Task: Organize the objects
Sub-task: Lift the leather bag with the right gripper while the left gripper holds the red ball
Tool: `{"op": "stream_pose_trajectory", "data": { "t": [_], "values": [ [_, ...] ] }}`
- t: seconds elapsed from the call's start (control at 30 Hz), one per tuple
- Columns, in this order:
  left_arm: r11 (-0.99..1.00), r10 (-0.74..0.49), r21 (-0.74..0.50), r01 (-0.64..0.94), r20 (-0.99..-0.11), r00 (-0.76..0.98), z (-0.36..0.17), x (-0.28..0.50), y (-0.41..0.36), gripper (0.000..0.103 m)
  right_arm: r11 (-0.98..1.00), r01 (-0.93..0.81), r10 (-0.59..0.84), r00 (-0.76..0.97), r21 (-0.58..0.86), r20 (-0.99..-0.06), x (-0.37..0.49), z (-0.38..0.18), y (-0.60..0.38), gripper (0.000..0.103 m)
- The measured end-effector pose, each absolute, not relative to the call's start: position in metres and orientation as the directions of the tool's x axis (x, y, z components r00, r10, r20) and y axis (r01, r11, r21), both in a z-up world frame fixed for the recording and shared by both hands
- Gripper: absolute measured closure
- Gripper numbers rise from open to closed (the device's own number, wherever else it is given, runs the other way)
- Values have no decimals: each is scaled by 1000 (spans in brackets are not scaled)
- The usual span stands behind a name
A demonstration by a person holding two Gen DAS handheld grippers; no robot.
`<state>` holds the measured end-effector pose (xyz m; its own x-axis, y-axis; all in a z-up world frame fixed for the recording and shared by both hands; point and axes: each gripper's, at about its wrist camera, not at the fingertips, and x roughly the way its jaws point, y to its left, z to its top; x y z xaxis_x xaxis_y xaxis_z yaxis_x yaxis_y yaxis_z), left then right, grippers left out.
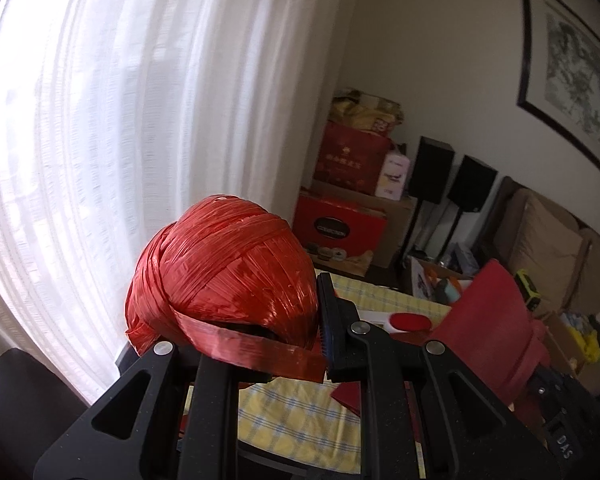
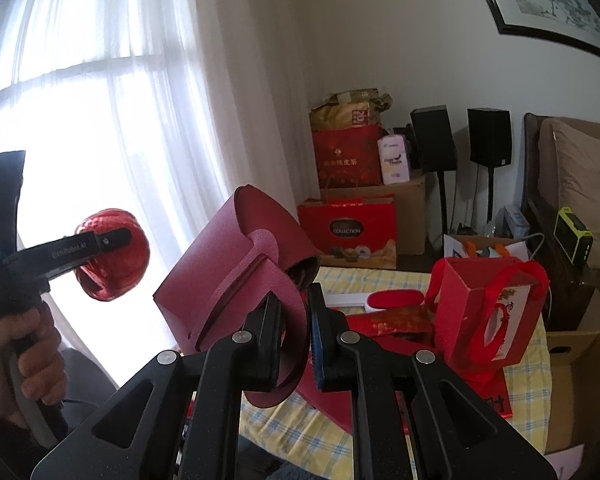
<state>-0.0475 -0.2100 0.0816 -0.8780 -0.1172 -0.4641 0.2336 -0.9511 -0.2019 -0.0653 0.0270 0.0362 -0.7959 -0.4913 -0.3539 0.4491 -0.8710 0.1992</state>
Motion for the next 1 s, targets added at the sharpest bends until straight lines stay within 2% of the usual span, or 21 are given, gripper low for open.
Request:
{"op": "stream_pose_trajectory", "data": {
  "t": [0.47, 1.0],
  "values": [
    [-971, -62, -179, 161, -458, -887, 90, -48, -174, 87, -881, 422, -472, -805, 214, -359, -65, 35, 43, 92],
    [-974, -45, -177, 142, -465, -884, 91, -46, -167, 87, -891, 394, -452, -817, 227, -358, -59, 39, 58, 92]
  ]
}}
